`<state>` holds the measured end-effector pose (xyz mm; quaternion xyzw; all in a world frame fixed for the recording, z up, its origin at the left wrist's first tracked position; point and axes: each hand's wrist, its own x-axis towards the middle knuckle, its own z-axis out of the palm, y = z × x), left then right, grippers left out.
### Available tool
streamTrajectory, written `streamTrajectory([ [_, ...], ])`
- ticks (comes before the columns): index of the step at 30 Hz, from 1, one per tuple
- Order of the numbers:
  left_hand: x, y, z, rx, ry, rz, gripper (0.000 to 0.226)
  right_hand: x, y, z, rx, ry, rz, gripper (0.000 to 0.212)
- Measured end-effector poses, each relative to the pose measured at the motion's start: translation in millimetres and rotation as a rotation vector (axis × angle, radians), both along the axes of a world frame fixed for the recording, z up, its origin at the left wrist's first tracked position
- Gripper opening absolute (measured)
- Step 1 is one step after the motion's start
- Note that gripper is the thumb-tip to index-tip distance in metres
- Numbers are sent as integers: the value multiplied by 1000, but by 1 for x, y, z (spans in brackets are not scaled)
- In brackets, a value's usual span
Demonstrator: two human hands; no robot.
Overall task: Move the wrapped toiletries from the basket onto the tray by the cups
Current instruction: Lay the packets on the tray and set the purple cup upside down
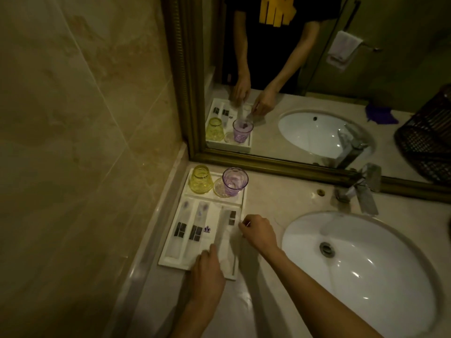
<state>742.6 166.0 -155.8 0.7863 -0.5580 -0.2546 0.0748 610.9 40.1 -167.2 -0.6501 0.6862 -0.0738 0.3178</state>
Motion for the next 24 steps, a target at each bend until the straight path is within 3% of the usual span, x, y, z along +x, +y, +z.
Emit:
streamTrajectory([
  [4, 10, -8, 12, -5, 291, 340, 29, 2, 0, 1, 70, -210, -88, 24],
  [6, 19, -9, 17, 13, 637, 571, 30, 8, 0, 1, 192, -342, -163, 26],
  [8, 26, -9, 19, 45, 997, 657, 37, 18, -1, 1, 369, -452, -229, 31],
  [10, 30, -10, 18, 85, 1096, 687, 38, 31, -3, 0, 496, -556, -287, 29],
  [12, 32, -10, 17, 98, 1092, 742, 36, 41, -6, -1, 543, -627, -323, 19],
  [15, 34, -11, 15, 90, 1074, 723, 32, 52, -7, -2, 577, -670, -347, 22],
  [19, 36, -12, 12, 60, 935, 663, 33, 57, -5, -9, 464, -520, -220, 15],
  [23, 42, 9, -3, -169, 308, 299, 40, 57, -5, -24, 399, -457, -236, 21],
  [24, 43, 15, -9, -203, 223, 160, 43, 59, -6, -26, 392, -446, -239, 22],
])
